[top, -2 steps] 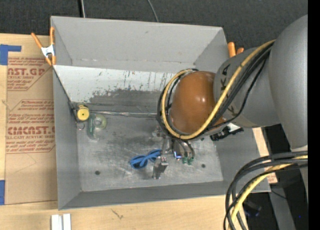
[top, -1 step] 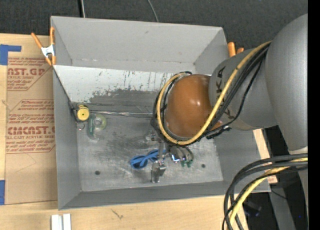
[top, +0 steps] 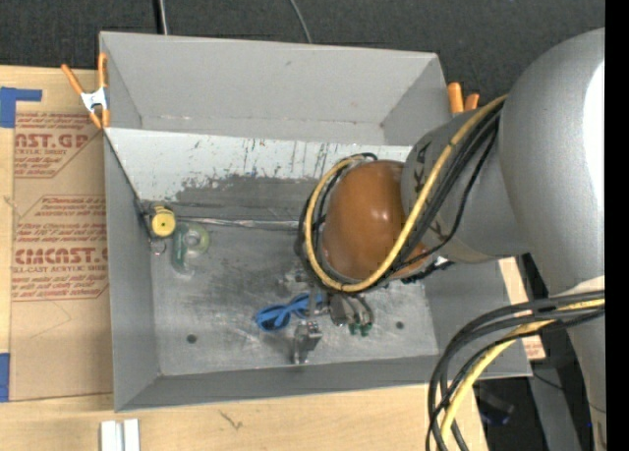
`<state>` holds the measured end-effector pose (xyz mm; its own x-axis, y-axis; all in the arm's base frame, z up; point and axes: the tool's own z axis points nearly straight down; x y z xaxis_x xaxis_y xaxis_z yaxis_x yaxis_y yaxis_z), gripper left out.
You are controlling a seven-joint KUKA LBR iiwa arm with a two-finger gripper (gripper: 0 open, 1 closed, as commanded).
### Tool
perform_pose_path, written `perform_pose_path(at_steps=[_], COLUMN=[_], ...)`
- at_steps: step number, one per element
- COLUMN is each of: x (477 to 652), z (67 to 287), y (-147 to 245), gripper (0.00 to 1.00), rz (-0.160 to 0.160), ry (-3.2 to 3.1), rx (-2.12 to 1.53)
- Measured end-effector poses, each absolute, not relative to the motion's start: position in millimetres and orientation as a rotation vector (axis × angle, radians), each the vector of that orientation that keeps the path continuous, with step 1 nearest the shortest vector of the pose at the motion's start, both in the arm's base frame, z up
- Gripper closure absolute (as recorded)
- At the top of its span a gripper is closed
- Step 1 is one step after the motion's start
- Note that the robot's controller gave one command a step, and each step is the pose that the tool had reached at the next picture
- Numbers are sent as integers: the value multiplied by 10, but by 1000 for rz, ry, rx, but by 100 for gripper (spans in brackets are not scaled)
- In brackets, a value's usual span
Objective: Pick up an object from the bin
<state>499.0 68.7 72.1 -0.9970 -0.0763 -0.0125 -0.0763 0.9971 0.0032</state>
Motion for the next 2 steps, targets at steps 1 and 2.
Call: perform_pose_path(at_steps=[1, 2], x=[5009, 5017], z=[738, 760], y=[701, 701], gripper=[0, 100], rz=[4, 4], ry=[3132, 3132], rx=[-120, -120])
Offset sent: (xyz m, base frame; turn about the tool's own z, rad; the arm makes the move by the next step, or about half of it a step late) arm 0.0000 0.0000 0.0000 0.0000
